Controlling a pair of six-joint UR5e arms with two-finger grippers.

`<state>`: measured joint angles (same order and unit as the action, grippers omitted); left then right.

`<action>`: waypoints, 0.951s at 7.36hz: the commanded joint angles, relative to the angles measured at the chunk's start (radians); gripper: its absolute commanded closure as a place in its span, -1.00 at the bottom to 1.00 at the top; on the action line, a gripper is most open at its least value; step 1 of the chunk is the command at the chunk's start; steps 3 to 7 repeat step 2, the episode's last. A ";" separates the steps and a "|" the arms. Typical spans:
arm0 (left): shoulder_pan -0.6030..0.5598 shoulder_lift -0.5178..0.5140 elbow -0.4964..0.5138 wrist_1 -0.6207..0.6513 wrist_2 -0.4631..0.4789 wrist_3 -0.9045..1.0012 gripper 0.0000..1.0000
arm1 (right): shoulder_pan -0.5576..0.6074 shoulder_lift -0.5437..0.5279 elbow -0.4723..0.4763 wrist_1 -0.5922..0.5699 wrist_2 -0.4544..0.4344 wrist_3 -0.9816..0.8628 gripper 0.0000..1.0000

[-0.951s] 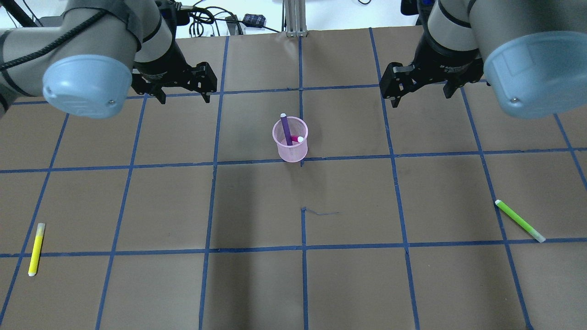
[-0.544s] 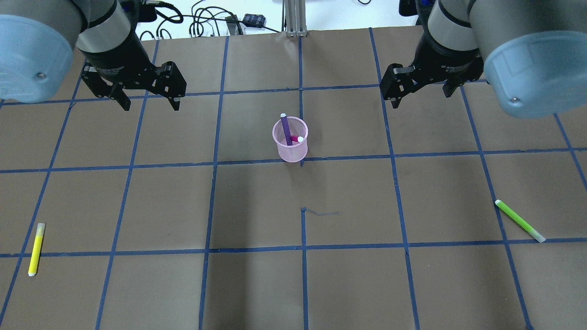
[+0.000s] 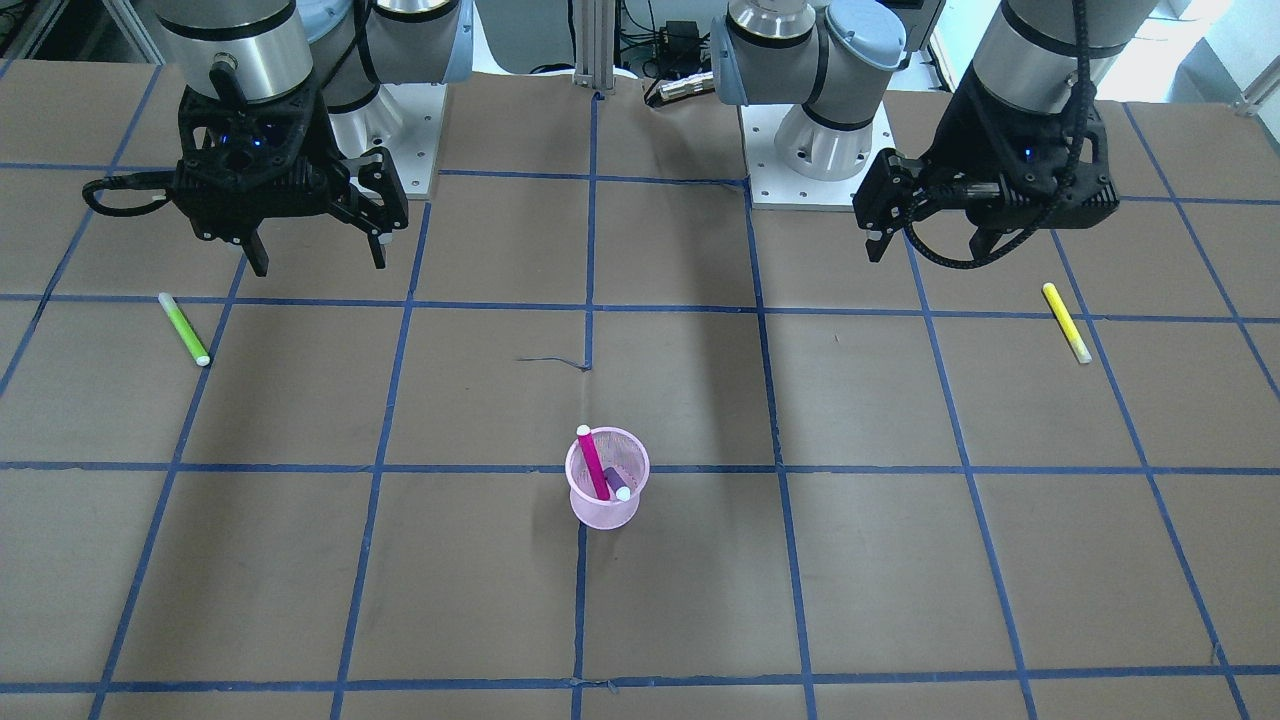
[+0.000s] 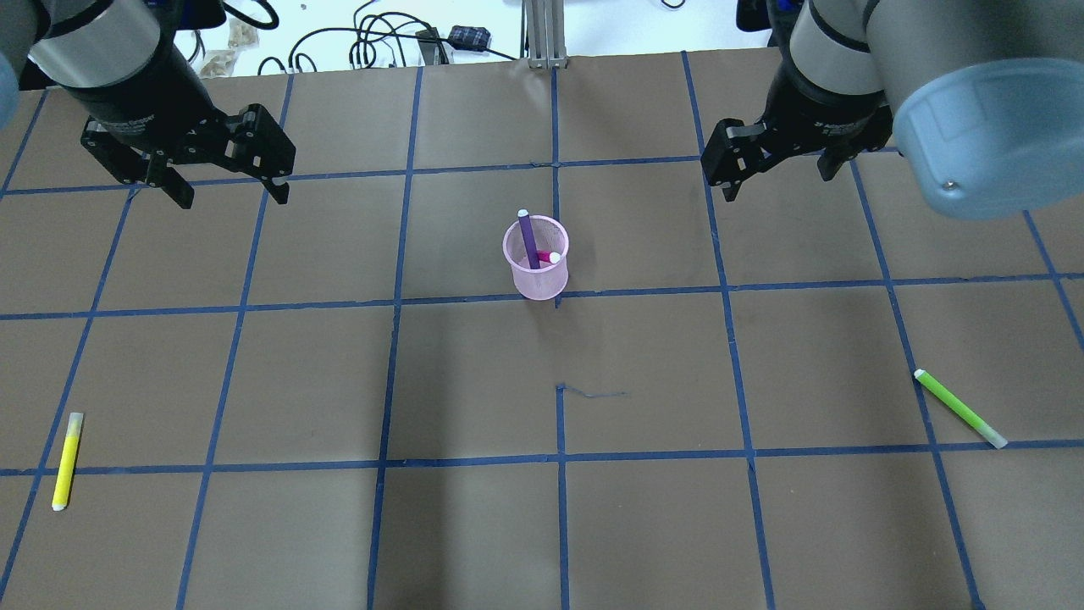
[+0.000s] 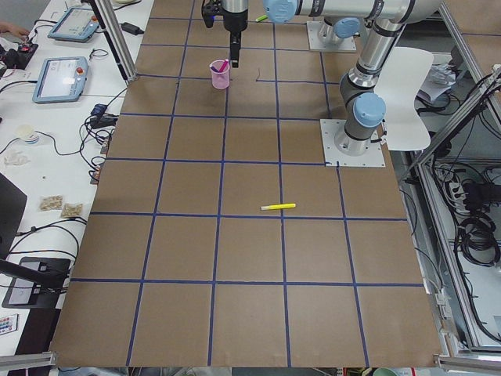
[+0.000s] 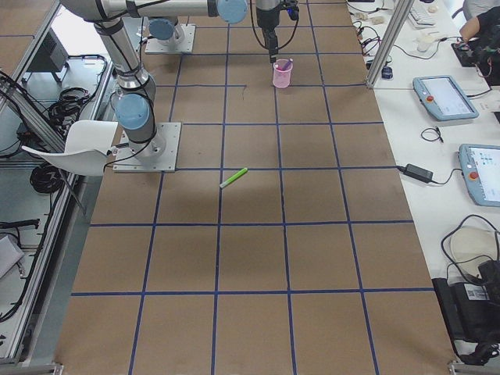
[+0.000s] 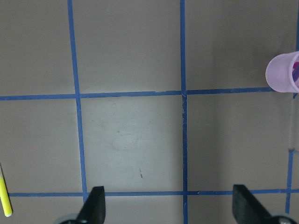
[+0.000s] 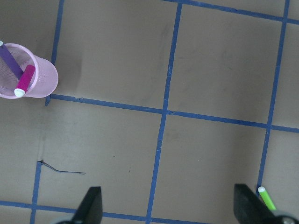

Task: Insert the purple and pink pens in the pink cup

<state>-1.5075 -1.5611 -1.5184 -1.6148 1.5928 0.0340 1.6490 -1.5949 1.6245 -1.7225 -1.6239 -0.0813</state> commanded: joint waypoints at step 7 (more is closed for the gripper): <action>-0.068 -0.031 0.050 -0.013 -0.002 -0.054 -0.91 | 0.000 0.000 0.000 0.000 -0.008 0.000 -1.00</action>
